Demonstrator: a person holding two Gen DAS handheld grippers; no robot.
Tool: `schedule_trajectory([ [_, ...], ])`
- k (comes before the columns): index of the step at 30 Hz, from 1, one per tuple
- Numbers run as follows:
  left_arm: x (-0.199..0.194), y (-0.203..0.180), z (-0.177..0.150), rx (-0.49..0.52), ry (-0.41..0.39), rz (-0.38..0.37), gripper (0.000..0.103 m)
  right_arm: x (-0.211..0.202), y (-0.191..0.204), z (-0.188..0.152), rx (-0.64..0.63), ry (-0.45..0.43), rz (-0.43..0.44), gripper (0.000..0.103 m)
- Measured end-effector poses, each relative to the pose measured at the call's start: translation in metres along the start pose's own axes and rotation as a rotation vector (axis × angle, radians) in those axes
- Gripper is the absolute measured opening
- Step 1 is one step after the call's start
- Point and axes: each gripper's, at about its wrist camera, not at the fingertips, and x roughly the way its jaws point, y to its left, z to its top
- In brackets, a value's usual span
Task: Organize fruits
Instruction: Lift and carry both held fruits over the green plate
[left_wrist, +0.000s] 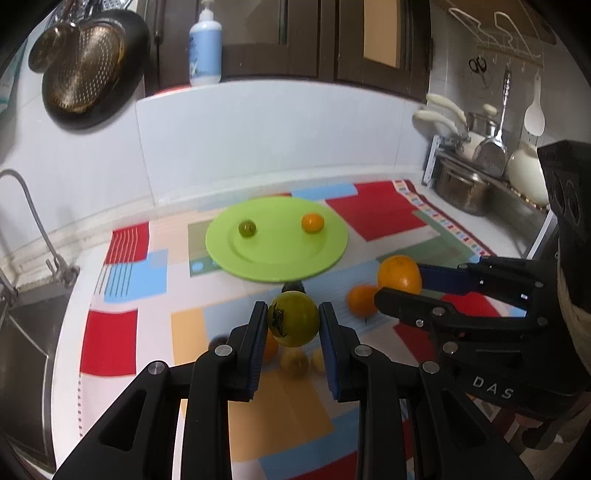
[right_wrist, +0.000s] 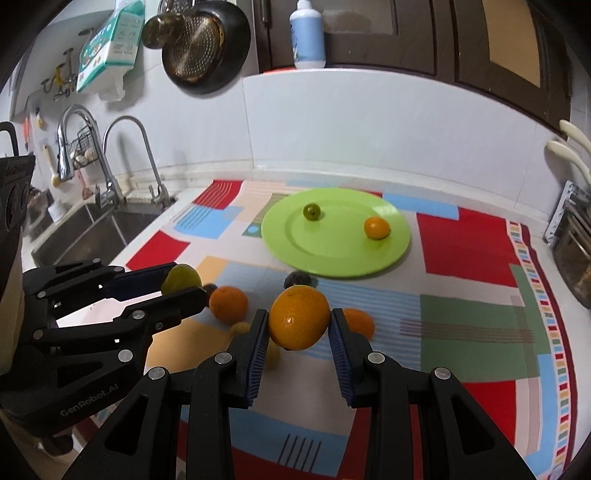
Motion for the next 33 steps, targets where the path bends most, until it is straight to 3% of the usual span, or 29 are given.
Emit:
schedule_trajectory([
  [16,0.010,0.013,0.060,0.016,-0.106,0.016,0.028,0.001,-0.019,0.060,0.027,-0.109,-0.006,0.034],
  [33,0.073,0.036,0.115,0.028,-0.096,0.000,0.028,0.054,-0.045,0.115,0.048,-0.102,0.002,0.034],
])
